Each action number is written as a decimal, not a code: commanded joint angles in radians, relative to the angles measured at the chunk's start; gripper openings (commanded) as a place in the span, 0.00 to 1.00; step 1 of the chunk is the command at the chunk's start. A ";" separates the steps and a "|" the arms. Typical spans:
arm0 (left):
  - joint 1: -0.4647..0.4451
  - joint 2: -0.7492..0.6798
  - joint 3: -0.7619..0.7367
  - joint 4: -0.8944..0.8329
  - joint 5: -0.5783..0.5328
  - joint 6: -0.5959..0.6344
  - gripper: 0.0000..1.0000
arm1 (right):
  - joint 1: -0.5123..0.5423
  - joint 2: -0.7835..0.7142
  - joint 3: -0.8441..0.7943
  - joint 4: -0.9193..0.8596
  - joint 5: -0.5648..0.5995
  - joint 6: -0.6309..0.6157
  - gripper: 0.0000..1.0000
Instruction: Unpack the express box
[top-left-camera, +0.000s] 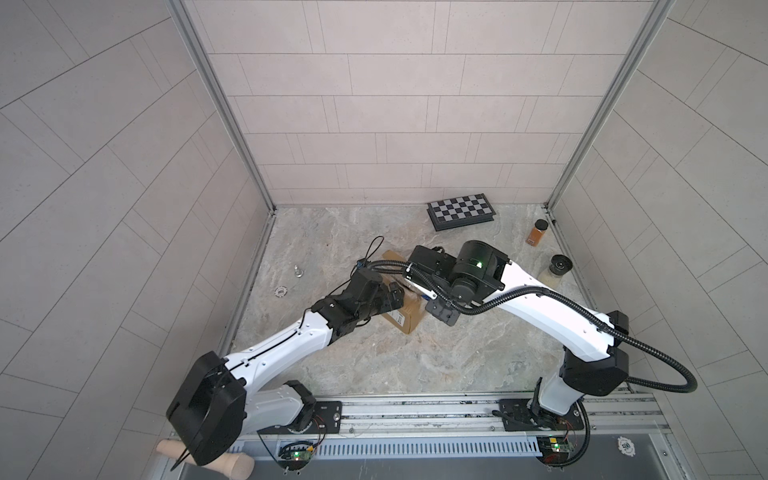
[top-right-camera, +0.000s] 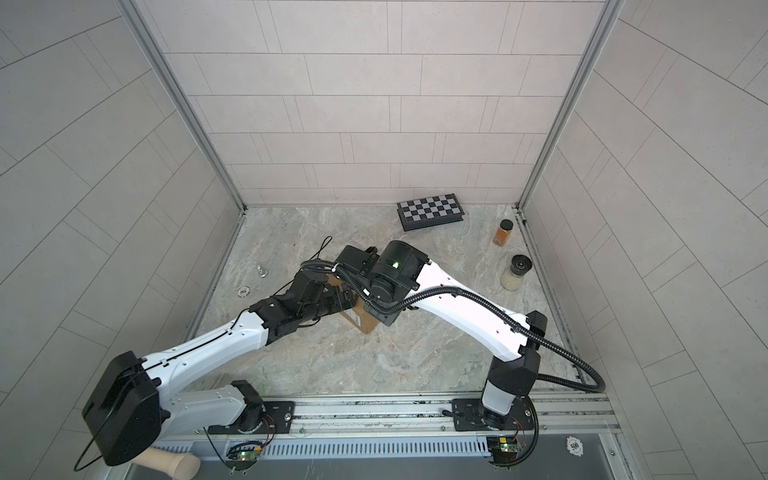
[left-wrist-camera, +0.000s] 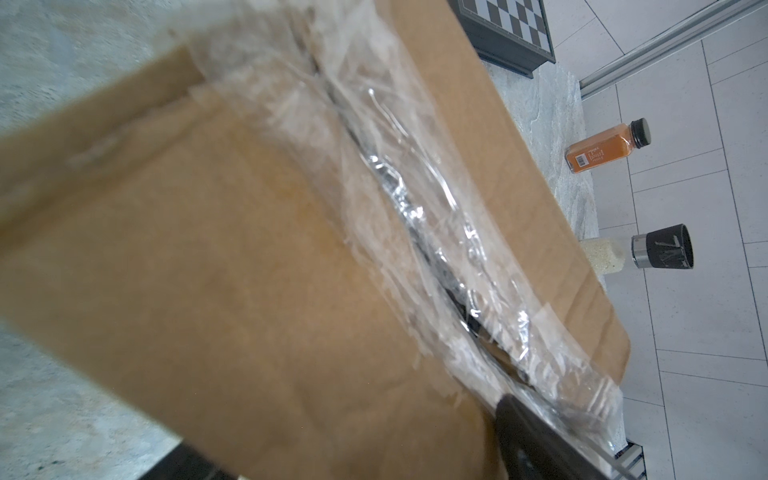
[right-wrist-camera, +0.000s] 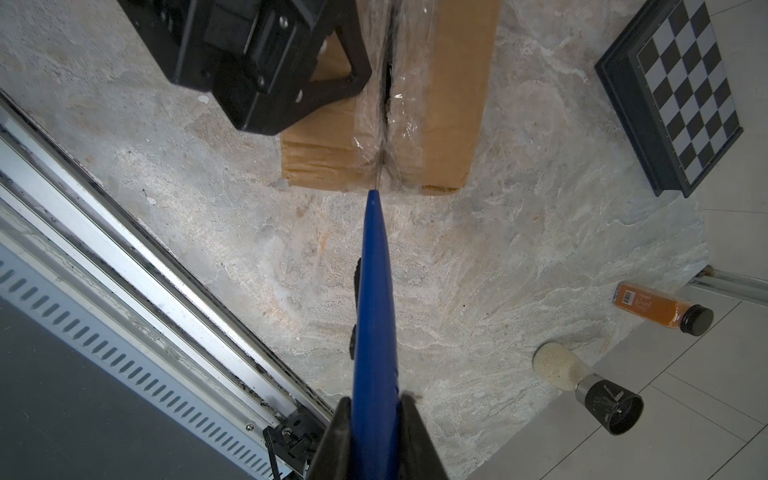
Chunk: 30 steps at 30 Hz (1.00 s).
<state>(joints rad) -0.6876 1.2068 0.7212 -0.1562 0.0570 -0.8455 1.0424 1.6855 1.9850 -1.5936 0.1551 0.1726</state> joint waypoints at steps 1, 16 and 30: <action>0.004 -0.012 -0.027 -0.065 0.007 0.005 0.95 | 0.001 0.018 -0.037 0.030 -0.126 0.002 0.00; 0.036 0.007 -0.033 -0.075 0.034 0.034 0.94 | 0.011 -0.015 0.056 0.003 -0.103 0.079 0.00; 0.036 0.013 -0.067 -0.071 0.027 0.033 0.94 | 0.011 -0.023 0.088 0.069 0.003 0.036 0.00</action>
<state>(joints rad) -0.6563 1.1896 0.6971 -0.1333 0.1036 -0.8375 1.0466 1.6680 2.0266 -1.5742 0.1371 0.2295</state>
